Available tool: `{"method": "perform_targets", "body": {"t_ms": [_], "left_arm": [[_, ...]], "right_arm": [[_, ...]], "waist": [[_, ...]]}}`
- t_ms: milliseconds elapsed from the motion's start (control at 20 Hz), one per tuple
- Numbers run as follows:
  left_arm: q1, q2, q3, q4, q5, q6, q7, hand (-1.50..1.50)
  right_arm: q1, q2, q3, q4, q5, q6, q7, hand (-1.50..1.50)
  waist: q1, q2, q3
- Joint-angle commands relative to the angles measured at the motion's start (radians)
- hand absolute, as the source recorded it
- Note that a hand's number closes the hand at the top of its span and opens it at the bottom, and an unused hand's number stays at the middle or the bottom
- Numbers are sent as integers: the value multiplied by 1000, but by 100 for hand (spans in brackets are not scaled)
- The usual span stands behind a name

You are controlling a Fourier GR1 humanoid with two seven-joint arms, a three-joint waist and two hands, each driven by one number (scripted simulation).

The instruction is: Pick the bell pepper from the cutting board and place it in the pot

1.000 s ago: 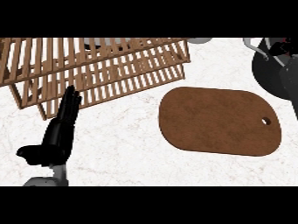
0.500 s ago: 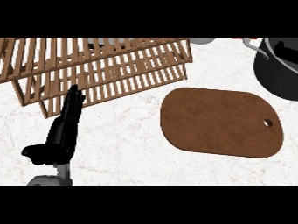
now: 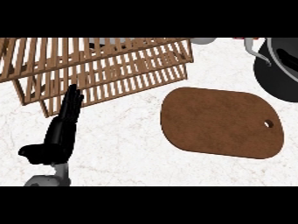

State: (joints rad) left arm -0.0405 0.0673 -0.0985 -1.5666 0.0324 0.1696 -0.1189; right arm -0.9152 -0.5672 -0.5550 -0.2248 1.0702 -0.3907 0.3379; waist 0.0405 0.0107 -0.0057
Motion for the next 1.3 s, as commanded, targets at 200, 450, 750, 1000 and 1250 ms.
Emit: {"method": "perform_targets", "body": {"t_ms": [200, 450, 750, 1000, 1250], "left_arm": [[0, -10, -2, -8, 0, 6, 5, 0], [25, -5, -1, -14, 7, -4, 16, 0], [50, -13, 5, 11, -7, -5, -53, 0], [34, 14, 31, -15, 3, -17, -9, 0], [37, -7, 6, -13, 2, -26, -6, 0]], "right_arm": [[15, 60, -219, -159, -271, -214, -337, -150], [53, 19, -362, -186, -459, -157, -483, -150], [138, -57, -418, -140, -567, -121, -617, -150], [216, -77, -447, -143, -656, -85, -756, -150], [233, -151, -475, -71, -716, -26, -832, -150]], "waist": [[-15, 3, 13], [-19, 0, 10], [-18, 0, 8], [-24, -3, 8], [-12, 1, 9]]}}
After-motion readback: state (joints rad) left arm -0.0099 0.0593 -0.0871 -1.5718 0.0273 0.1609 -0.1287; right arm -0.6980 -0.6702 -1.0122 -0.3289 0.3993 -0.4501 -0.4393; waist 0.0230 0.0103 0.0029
